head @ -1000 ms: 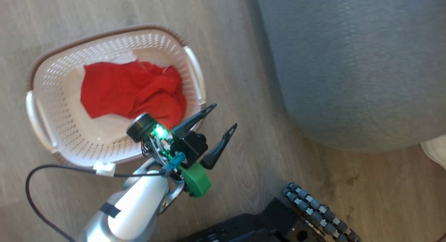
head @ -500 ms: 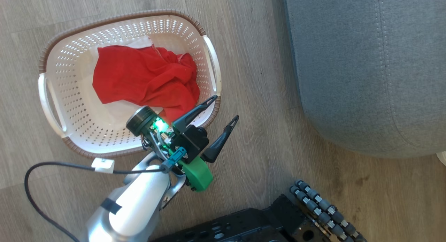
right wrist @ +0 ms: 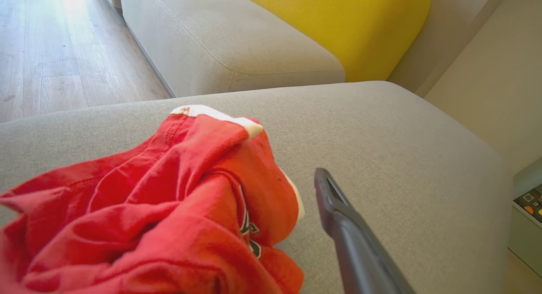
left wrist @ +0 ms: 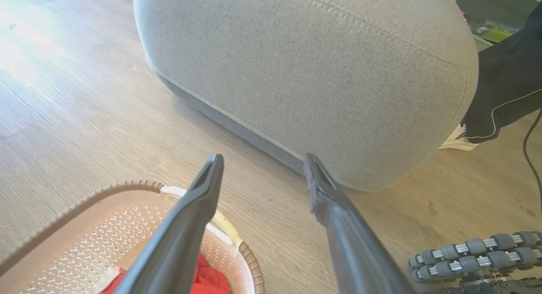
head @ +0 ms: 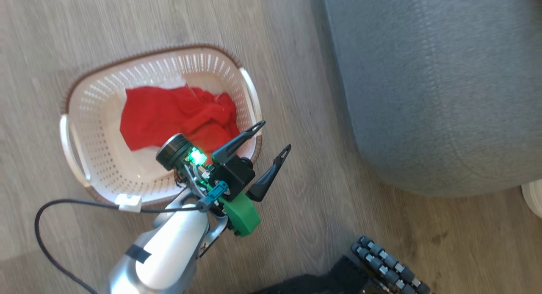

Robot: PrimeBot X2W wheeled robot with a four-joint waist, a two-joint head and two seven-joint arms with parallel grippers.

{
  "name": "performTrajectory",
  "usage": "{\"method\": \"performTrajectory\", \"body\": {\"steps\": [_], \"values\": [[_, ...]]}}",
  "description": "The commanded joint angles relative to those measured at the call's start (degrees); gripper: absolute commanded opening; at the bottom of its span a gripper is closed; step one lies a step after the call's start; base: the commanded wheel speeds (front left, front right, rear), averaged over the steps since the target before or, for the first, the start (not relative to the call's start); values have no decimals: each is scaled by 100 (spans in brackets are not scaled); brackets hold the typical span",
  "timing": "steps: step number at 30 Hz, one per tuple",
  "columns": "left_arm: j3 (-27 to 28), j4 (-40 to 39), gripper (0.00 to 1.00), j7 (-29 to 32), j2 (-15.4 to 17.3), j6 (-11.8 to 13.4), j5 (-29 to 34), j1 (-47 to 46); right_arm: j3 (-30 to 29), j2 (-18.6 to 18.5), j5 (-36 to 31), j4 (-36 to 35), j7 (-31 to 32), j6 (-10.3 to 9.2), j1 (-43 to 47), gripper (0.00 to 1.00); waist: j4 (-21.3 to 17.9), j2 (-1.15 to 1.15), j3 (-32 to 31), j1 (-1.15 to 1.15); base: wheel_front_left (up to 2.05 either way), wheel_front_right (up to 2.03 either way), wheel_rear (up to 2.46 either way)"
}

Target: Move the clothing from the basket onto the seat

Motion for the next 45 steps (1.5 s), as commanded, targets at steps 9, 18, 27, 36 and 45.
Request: {"method": "performTrajectory", "body": {"steps": [9, 18, 27, 36, 45], "values": [[380, -151, 100, -28, -189, -6, -201, 488, 412, -125, -511, 549, 542, -1, 417, 100, -139, 0, -1067, 0, 0, 0, 0], [567, -277, 100, -28, -455, -8, -512, 1027, 1000, -59, -222, 667, 1692, -1, 373, 100, -123, 0, -1911, 0, 0, 0, 0], [623, -458, 100, -28, -526, -8, -757, 1316, 1958, -323, 334, 672, 1981, -1, 268, 100, -156, 0, -2371, 0, 0, 0, 0], [732, -655, 100, -28, -529, -5, -1072, 1695, 2527, -171, 1305, 561, 1058, -1, 252, 100, 104, 0, -2940, 0, 0, 0, 0], [1163, -772, 100, -28, -530, 52, -1236, 2171, 3719, 340, 2894, -617, 199, -1, 1128, 100, 250, 0, -3425, 0, 0, 0, 0]]}}
